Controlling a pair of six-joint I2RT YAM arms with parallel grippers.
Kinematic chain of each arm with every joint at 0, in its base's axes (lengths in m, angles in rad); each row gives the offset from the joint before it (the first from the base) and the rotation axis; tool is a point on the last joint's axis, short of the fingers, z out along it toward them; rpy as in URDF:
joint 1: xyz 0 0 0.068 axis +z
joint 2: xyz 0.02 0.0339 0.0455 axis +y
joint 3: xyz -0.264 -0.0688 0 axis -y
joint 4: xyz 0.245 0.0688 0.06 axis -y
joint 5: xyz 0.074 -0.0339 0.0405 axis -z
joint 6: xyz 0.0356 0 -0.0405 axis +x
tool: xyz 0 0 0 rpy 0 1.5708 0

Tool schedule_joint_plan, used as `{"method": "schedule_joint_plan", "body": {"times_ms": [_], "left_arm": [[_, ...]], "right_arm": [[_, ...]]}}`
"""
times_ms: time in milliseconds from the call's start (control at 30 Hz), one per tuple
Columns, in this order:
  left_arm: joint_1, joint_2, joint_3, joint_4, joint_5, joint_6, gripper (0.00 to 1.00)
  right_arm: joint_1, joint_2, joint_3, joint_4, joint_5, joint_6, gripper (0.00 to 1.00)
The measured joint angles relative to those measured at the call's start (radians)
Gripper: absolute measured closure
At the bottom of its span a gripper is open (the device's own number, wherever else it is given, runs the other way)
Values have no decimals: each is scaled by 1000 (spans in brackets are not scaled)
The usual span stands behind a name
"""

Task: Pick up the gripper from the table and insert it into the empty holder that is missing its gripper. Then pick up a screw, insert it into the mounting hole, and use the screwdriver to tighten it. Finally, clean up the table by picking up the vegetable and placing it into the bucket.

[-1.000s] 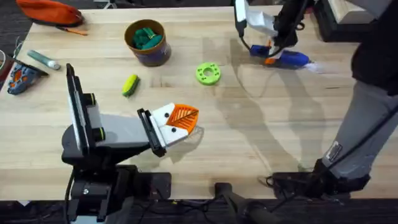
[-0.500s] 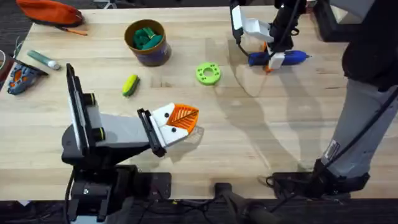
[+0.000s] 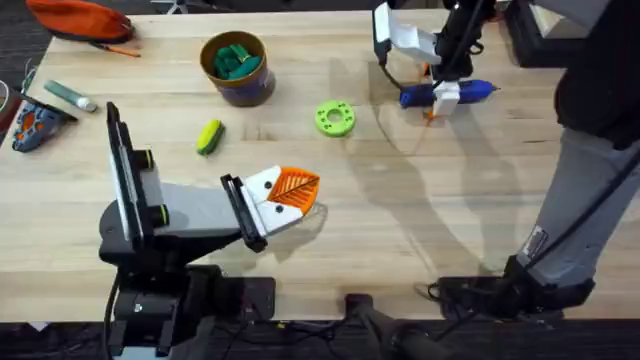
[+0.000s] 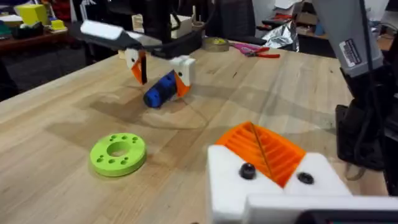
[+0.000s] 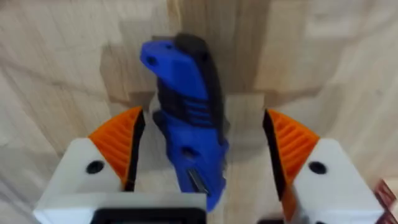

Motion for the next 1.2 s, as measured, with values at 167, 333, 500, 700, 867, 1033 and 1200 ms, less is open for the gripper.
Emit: {"method": "schedule_joint_plan", "body": {"times_ms": [167, 333, 500, 700, 867, 1033, 1200], "left_arm": [[0, 0, 0, 0, 0, 0, 986], [0, 0, 0, 0, 0, 0, 986], [0, 0, 0, 0, 0, 4, 898], [0, 0, 0, 0, 0, 7, 88], [0, 0, 0, 0, 0, 7, 15], [0, 0, 0, 0, 0, 7, 15], [0, 0, 0, 0, -1, 9, 16]], "right_arm": [[0, -85, 0, -1, 0, 7, 8], [2, -183, 0, -1, -2, 43, 8], [22, -258, 0, 5, -43, 89, 8], [110, -340, 10, 57, -77, 340, 8], [177, -404, 39, 114, -94, 553, 8], [210, -465, 52, 164, -104, 718, 8], [222, -513, 53, 216, -170, 909, 8]]}}
